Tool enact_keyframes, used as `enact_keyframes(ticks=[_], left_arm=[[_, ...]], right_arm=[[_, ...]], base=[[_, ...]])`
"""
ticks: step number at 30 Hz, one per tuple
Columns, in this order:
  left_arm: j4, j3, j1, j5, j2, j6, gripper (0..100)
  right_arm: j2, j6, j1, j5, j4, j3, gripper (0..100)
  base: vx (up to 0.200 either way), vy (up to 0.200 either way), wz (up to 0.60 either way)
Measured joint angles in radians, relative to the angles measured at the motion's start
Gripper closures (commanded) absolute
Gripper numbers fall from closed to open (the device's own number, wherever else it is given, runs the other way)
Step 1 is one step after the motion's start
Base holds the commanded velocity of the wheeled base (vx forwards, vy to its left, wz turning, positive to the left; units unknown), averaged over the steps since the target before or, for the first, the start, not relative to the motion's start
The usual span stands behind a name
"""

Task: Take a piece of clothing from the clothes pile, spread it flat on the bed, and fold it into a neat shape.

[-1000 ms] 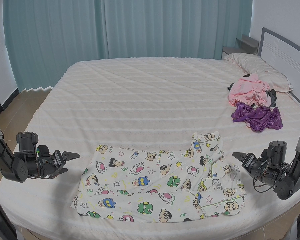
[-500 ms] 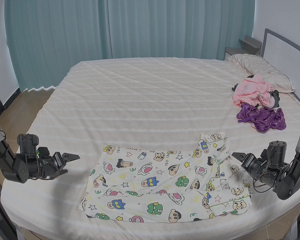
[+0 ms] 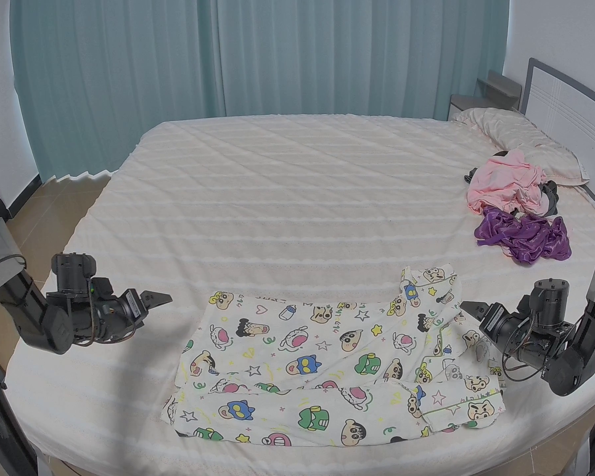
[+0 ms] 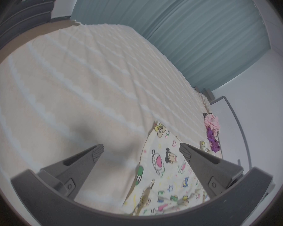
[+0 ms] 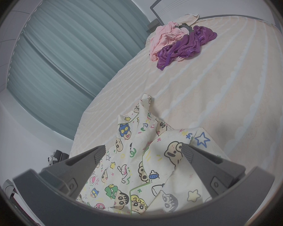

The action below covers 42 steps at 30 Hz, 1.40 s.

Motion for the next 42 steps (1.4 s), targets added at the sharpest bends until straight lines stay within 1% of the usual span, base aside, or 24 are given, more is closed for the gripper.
enact_keyframes(ticks=[5,8,15,18,22,31,32,36,42], left_arm=[[0.003,-0.122,-0.09,0.128,0.087,0.0,0],[0.013,-0.207,-0.139,0.163,0.153,0.003,0],[0.123,-0.416,-0.213,0.185,0.259,0.006,0],[0.162,-0.475,-0.236,0.188,0.287,0.021,0],[0.176,-0.507,-0.25,0.189,0.313,0.063,0],[0.175,-0.544,-0.262,0.189,0.359,0.085,0],[0.174,-0.548,-0.264,0.189,0.365,0.086,100],[0.176,-0.565,-0.274,0.19,0.382,0.086,100],[0.177,-0.581,-0.276,0.19,0.394,0.082,100]], right_arm=[[0.001,0.0,0.0,0.002,0.001,0.003,0],[0.002,0.0,0.001,0.003,0.002,0.005,0],[0.007,0.0,0.001,0.003,0.003,0.008,0],[0.011,0.0,0.001,0.003,0.003,0.011,0],[0.015,0.0,0.002,0.003,0.003,0.012,0],[0.018,0.001,0.005,0.004,0.003,0.011,0],[0.018,0.001,0.006,0.005,0.003,0.008,0],[0.023,0.0,0.008,0.007,0.004,-0.006,0],[0.041,-0.02,0.022,0.01,0.033,-0.08,0]], base=[[0.0,0.0,0.0],[0.0,0.0,0.0],[0.0,0.0,0.0],[0.0,0.0,0.0],[0.0,0.0,0.0],[0.0,0.0,0.0],[0.0,0.0,0.0],[0.0,0.0,0.0],[0.0,0.0,0.0]])
